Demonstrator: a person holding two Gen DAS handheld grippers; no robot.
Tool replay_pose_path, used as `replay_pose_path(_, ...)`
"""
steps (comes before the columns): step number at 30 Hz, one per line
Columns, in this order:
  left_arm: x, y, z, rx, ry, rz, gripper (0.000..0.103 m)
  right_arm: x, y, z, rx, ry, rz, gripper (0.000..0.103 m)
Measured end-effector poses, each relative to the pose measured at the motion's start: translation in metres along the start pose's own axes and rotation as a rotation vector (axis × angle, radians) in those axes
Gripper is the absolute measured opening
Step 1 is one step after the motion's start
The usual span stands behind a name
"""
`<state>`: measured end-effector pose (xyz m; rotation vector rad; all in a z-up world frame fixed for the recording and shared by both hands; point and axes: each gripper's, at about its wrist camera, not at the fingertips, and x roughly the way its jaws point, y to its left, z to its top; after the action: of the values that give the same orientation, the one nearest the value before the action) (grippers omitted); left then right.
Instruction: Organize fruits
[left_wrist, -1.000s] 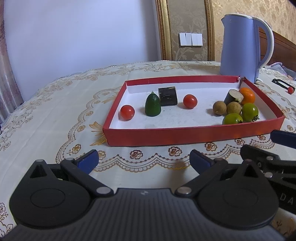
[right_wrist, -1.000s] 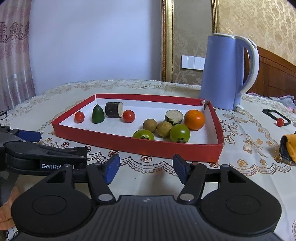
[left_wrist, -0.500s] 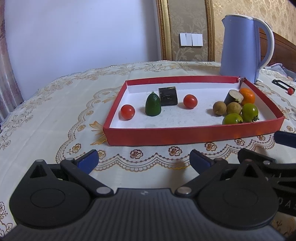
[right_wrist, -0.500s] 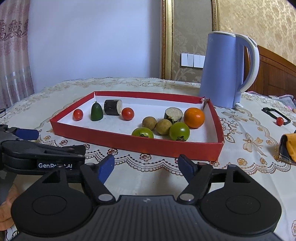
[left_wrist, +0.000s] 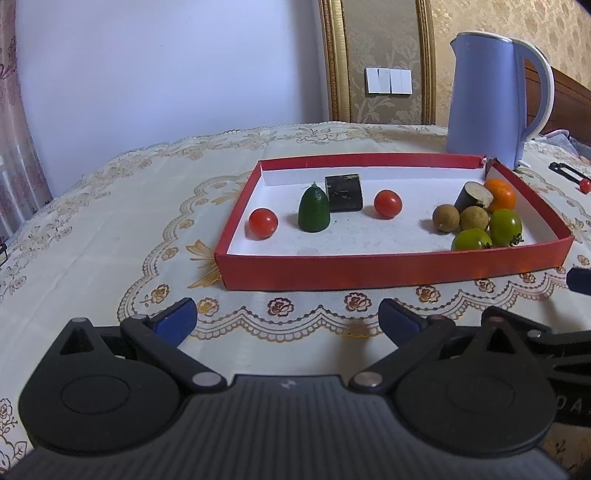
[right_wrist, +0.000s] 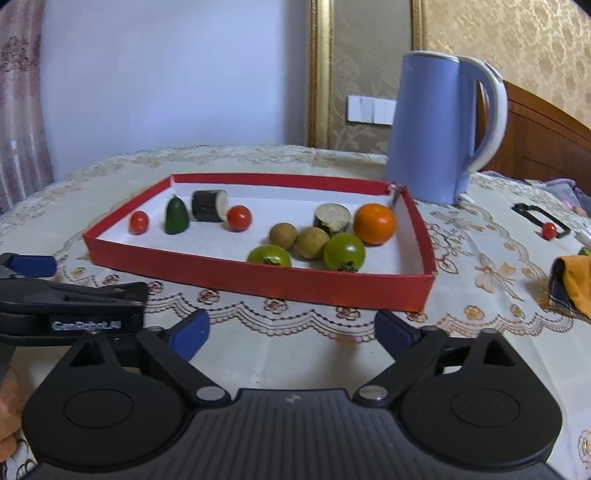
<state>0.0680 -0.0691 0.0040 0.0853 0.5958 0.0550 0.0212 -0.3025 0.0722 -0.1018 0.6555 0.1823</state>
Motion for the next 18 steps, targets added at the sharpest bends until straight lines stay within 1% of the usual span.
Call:
replay_pose_path(7, 0.0, 0.002, -0.001, -0.015, 0.0, 0.019, 0.103, 0.002, -0.001, 0.0, 0.009, 0.014, -0.015, 0.099)
replay_pose_path(11, 0.001, 0.002, 0.0, -0.018, 0.002, 0.021, 0.103, 0.008, -0.004, 0.0, 0.024, 0.047, -0.033, 0.101)
replay_pose_path(14, 0.001, 0.002, 0.0, -0.019, 0.003, 0.021, 0.103, 0.012, -0.002, -0.001, 0.012, 0.079, -0.042, 0.101)
replay_pose_path(18, 0.002, 0.003, 0.0, -0.021, 0.013, 0.017, 0.103, 0.014, -0.002, -0.001, 0.01, 0.093, -0.044, 0.103)
